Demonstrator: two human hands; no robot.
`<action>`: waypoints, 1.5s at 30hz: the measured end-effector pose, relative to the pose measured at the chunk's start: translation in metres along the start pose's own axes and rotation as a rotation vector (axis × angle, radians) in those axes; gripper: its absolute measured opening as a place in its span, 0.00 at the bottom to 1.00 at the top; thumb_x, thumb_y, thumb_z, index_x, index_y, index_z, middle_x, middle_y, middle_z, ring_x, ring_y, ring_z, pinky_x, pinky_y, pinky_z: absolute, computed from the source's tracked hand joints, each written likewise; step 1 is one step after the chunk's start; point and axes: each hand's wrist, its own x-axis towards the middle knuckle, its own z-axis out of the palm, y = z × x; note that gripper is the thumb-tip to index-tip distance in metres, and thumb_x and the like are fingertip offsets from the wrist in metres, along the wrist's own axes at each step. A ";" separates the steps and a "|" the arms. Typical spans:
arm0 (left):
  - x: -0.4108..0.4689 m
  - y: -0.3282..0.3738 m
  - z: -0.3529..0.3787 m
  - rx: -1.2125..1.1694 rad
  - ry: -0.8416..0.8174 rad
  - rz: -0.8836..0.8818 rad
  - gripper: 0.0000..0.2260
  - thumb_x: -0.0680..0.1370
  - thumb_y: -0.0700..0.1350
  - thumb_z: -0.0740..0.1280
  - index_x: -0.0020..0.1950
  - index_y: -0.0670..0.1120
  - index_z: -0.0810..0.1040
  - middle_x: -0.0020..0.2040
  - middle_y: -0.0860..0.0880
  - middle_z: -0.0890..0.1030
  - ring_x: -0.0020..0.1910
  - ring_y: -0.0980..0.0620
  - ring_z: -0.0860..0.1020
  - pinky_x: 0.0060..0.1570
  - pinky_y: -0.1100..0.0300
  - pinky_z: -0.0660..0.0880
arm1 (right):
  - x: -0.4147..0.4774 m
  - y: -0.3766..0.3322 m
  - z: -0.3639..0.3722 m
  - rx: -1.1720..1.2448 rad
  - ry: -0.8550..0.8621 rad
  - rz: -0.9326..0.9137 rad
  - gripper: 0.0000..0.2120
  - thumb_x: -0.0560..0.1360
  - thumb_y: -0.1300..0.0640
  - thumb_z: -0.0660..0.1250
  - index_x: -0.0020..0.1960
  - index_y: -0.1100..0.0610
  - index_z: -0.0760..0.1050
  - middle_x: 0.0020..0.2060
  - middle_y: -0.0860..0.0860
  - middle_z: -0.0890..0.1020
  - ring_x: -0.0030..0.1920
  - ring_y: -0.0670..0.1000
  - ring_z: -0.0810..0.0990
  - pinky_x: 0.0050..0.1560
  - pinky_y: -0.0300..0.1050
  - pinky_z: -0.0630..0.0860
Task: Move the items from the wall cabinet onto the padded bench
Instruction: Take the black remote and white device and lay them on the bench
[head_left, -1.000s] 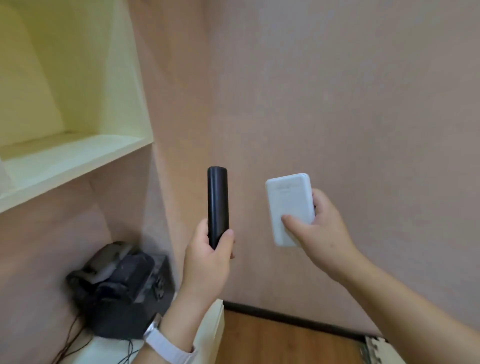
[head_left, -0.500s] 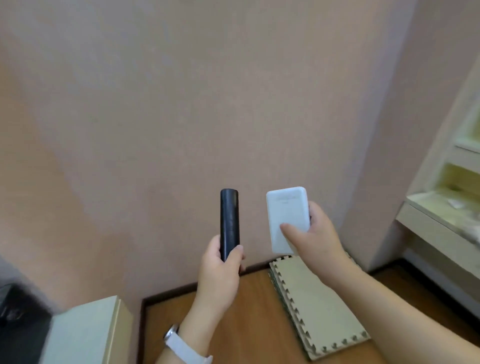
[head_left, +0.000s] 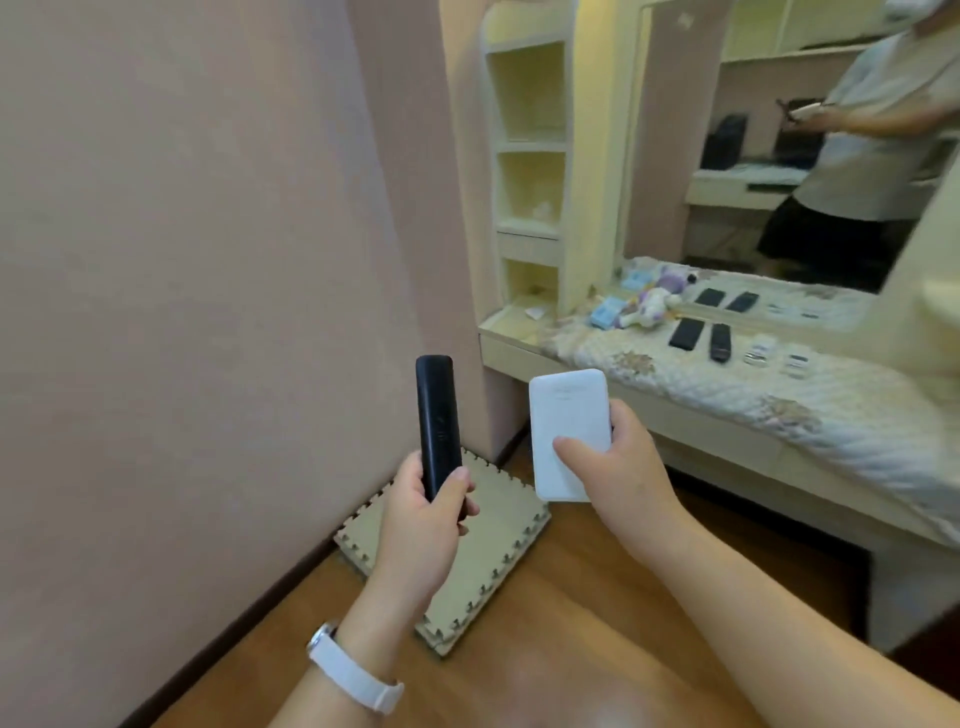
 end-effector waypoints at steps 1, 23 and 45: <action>0.001 0.005 0.019 0.000 -0.037 0.011 0.03 0.79 0.45 0.64 0.51 0.53 0.74 0.41 0.46 0.80 0.39 0.51 0.80 0.39 0.53 0.77 | -0.001 0.003 -0.020 0.006 0.038 0.008 0.11 0.74 0.60 0.68 0.53 0.48 0.71 0.48 0.51 0.79 0.48 0.51 0.80 0.47 0.54 0.81; 0.173 -0.023 0.233 -0.062 -0.581 -0.012 0.04 0.79 0.42 0.65 0.52 0.51 0.75 0.42 0.47 0.80 0.37 0.54 0.79 0.36 0.57 0.77 | 0.121 0.084 -0.161 -0.041 0.613 0.279 0.16 0.74 0.61 0.69 0.59 0.51 0.71 0.50 0.49 0.79 0.50 0.50 0.80 0.39 0.43 0.77; 0.324 -0.025 0.411 0.025 -0.926 -0.100 0.06 0.79 0.45 0.64 0.55 0.52 0.74 0.42 0.49 0.80 0.39 0.54 0.80 0.41 0.57 0.77 | 0.269 0.146 -0.266 -0.030 0.849 0.394 0.15 0.75 0.60 0.69 0.60 0.52 0.72 0.53 0.49 0.81 0.52 0.51 0.81 0.50 0.52 0.81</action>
